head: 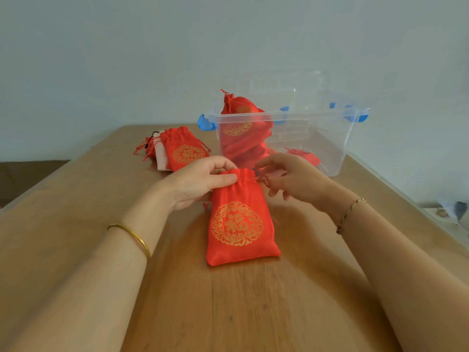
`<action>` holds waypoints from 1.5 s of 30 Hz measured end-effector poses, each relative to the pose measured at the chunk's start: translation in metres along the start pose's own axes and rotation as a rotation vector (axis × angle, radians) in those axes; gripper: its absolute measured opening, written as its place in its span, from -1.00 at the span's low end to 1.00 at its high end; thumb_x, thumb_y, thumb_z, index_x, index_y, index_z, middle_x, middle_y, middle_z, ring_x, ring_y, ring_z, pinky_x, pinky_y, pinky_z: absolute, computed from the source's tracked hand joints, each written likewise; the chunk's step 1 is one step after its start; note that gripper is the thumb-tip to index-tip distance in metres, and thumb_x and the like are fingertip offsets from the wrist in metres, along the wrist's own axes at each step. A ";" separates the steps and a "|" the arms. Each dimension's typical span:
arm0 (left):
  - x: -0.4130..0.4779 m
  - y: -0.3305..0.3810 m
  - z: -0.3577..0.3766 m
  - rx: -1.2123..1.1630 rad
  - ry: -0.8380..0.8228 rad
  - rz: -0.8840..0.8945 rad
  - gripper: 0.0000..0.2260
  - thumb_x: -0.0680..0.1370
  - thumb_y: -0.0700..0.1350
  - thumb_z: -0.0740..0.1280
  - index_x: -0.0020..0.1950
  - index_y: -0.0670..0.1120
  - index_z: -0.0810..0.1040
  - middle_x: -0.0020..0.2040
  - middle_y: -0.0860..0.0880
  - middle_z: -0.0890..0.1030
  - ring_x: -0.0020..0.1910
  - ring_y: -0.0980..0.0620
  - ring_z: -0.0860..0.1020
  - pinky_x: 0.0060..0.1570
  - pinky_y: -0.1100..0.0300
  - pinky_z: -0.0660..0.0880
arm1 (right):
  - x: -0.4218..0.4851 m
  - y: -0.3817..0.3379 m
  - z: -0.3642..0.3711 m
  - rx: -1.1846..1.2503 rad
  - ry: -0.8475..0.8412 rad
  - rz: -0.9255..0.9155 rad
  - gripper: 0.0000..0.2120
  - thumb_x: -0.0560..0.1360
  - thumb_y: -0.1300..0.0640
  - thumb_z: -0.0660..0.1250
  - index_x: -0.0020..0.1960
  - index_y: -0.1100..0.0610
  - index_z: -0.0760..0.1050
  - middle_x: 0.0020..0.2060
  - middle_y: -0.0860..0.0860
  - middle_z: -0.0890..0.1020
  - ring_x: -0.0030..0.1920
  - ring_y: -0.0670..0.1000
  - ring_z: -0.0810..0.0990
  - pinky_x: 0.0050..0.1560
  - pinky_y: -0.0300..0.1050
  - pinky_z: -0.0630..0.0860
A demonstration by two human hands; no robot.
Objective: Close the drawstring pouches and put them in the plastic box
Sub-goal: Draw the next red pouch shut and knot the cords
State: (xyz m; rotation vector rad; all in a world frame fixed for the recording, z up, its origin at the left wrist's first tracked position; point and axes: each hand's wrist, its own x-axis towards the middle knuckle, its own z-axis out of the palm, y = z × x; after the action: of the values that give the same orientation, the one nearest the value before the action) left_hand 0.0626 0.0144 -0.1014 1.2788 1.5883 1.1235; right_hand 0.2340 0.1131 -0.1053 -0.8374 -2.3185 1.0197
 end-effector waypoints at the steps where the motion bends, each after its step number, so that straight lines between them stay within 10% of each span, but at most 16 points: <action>1: 0.000 -0.001 0.003 -0.014 -0.011 0.041 -0.91 0.53 -0.23 0.29 -0.09 -0.05 0.54 -0.22 0.03 0.56 -0.26 0.15 0.54 -0.21 0.28 0.49 | -0.002 0.000 -0.002 0.017 -0.058 0.025 -0.64 0.43 0.41 0.22 0.17 0.16 0.51 0.00 0.06 0.59 -0.35 -0.06 0.52 -0.49 -0.30 0.40; 16: -0.007 -0.012 -0.003 0.103 0.103 0.002 -0.81 0.54 -0.15 0.30 0.13 -0.15 0.51 -0.16 -0.03 0.59 -0.28 0.13 0.53 -0.41 0.33 0.44 | -0.004 0.010 -0.010 0.084 0.074 0.134 -0.87 0.51 0.20 0.27 -0.15 0.23 0.55 -0.43 0.01 0.57 -0.53 -0.10 0.43 -0.50 -0.26 0.30; 35: -0.007 -0.023 -0.019 0.384 0.376 0.030 -0.88 0.50 -0.26 0.34 -0.14 -0.08 0.63 -0.29 -0.03 0.59 -0.30 0.10 0.52 -0.32 0.28 0.48 | -0.005 0.018 -0.014 0.039 0.207 0.165 -0.94 0.52 0.31 0.19 -0.06 0.23 0.43 -0.27 0.16 0.66 -0.47 0.04 0.51 -0.46 -0.18 0.37; 45: 0.000 -0.034 -0.029 0.489 0.536 0.066 -0.73 0.56 -0.06 0.24 -0.31 -0.08 0.56 0.02 -0.19 0.58 -0.21 0.04 0.47 -0.14 0.16 0.42 | -0.008 0.023 -0.021 0.097 0.308 0.262 -0.70 0.51 0.06 0.28 -0.35 0.16 0.53 -0.48 0.01 0.47 -0.57 -0.14 0.31 -0.57 -0.37 0.22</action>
State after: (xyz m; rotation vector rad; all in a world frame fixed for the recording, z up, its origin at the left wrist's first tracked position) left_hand 0.0259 0.0068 -0.1256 1.4136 2.3430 1.2309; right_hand 0.2607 0.1299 -0.1121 -1.1901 -1.9219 1.0180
